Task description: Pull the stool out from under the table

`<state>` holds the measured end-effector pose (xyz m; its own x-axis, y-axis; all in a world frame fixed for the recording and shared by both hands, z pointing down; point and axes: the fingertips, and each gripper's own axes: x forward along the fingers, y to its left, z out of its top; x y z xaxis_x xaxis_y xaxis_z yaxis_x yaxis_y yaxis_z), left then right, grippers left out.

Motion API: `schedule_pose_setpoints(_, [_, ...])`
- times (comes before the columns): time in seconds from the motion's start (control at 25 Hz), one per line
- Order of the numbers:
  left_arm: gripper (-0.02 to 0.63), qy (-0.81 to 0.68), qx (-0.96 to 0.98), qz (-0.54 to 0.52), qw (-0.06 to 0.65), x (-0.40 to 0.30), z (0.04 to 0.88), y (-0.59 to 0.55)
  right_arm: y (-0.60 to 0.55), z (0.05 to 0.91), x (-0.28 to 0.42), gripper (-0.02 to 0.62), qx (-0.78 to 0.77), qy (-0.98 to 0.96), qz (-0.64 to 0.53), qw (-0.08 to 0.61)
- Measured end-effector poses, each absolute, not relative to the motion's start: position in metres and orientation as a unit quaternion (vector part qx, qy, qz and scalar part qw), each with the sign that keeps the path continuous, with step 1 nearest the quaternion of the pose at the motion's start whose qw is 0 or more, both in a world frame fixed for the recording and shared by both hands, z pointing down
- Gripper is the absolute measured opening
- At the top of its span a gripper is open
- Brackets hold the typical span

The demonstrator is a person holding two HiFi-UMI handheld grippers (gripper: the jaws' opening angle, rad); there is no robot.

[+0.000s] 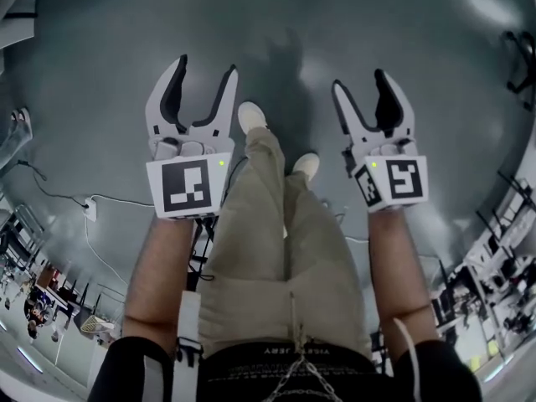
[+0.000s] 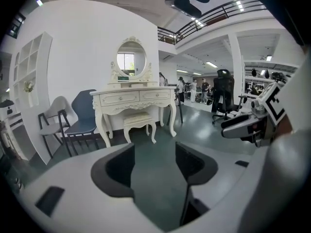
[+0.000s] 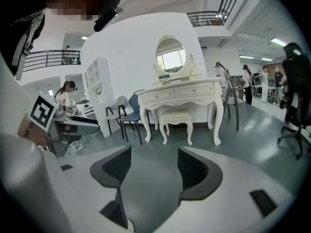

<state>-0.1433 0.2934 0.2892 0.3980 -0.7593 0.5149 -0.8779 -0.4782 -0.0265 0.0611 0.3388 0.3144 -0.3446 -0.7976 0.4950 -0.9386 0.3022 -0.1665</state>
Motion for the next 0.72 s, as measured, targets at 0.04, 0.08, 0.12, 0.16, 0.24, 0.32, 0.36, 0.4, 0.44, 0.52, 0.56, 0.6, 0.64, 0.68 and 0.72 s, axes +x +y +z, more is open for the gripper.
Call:
schedule_pose_setpoints(0.04, [0.245, -0.494, 0.827, 0.234, 0.129, -0.145, 0.290, 0.287, 0.333, 0.314, 0.059, 0.275, 0.550, -0.790, 0.217, 0.163])
schedule_pose_setpoints(0.08, [0.245, -0.492, 0.828, 0.233, 0.133, -0.146, 0.290, 0.281, 0.328, 0.313, 0.057, 0.275, 0.550, -0.790, 0.217, 0.164])
schedule_pose_setpoints(0.12, [0.245, -0.490, 0.829, 0.233, 0.136, -0.147, 0.290, 0.277, 0.323, 0.311, 0.055, 0.276, 0.550, -0.790, 0.216, 0.165])
schedule_pose_setpoints(0.16, [0.245, -0.486, 0.831, 0.235, 0.137, -0.148, 0.291, 0.273, 0.318, 0.310, 0.053, 0.275, 0.550, -0.790, 0.216, 0.166])
schedule_pose_setpoints(0.24, [0.245, -0.477, 0.835, 0.235, 0.138, -0.148, 0.290, 0.265, 0.309, 0.307, 0.051, 0.275, 0.551, -0.789, 0.215, 0.168])
schedule_pose_setpoints(0.32, [0.245, -0.470, 0.839, 0.234, 0.138, -0.149, 0.288, 0.258, 0.301, 0.304, 0.049, 0.275, 0.554, -0.787, 0.212, 0.168])
schedule_pose_setpoints(0.36, [0.245, -0.467, 0.841, 0.236, 0.138, -0.150, 0.289, 0.255, 0.296, 0.303, 0.047, 0.276, 0.554, -0.787, 0.211, 0.168])
schedule_pose_setpoints(0.4, [0.245, -0.466, 0.841, 0.238, 0.139, -0.152, 0.289, 0.252, 0.292, 0.303, 0.045, 0.275, 0.555, -0.787, 0.210, 0.168])
schedule_pose_setpoints(0.44, [0.245, -0.466, 0.841, 0.239, 0.140, -0.155, 0.290, 0.248, 0.288, 0.303, 0.043, 0.275, 0.555, -0.787, 0.210, 0.168])
schedule_pose_setpoints(0.52, [0.245, -0.468, 0.839, 0.238, 0.144, -0.161, 0.290, 0.242, 0.281, 0.302, 0.039, 0.275, 0.556, -0.786, 0.209, 0.168])
schedule_pose_setpoints(0.56, [0.245, -0.468, 0.838, 0.238, 0.145, -0.164, 0.291, 0.239, 0.278, 0.301, 0.036, 0.275, 0.556, -0.787, 0.208, 0.169])
schedule_pose_setpoints(0.6, [0.245, -0.467, 0.838, 0.240, 0.144, -0.167, 0.292, 0.237, 0.274, 0.299, 0.033, 0.276, 0.556, -0.787, 0.206, 0.170])
schedule_pose_setpoints(0.64, [0.245, -0.466, 0.839, 0.242, 0.143, -0.169, 0.293, 0.233, 0.270, 0.297, 0.029, 0.275, 0.554, -0.789, 0.203, 0.171])
schedule_pose_setpoints(0.68, [0.245, -0.464, 0.840, 0.243, 0.141, -0.170, 0.293, 0.230, 0.265, 0.294, 0.027, 0.276, 0.554, -0.790, 0.201, 0.171])
schedule_pose_setpoints(0.72, [0.245, -0.462, 0.841, 0.243, 0.141, -0.170, 0.293, 0.226, 0.261, 0.291, 0.025, 0.276, 0.554, -0.790, 0.200, 0.170])
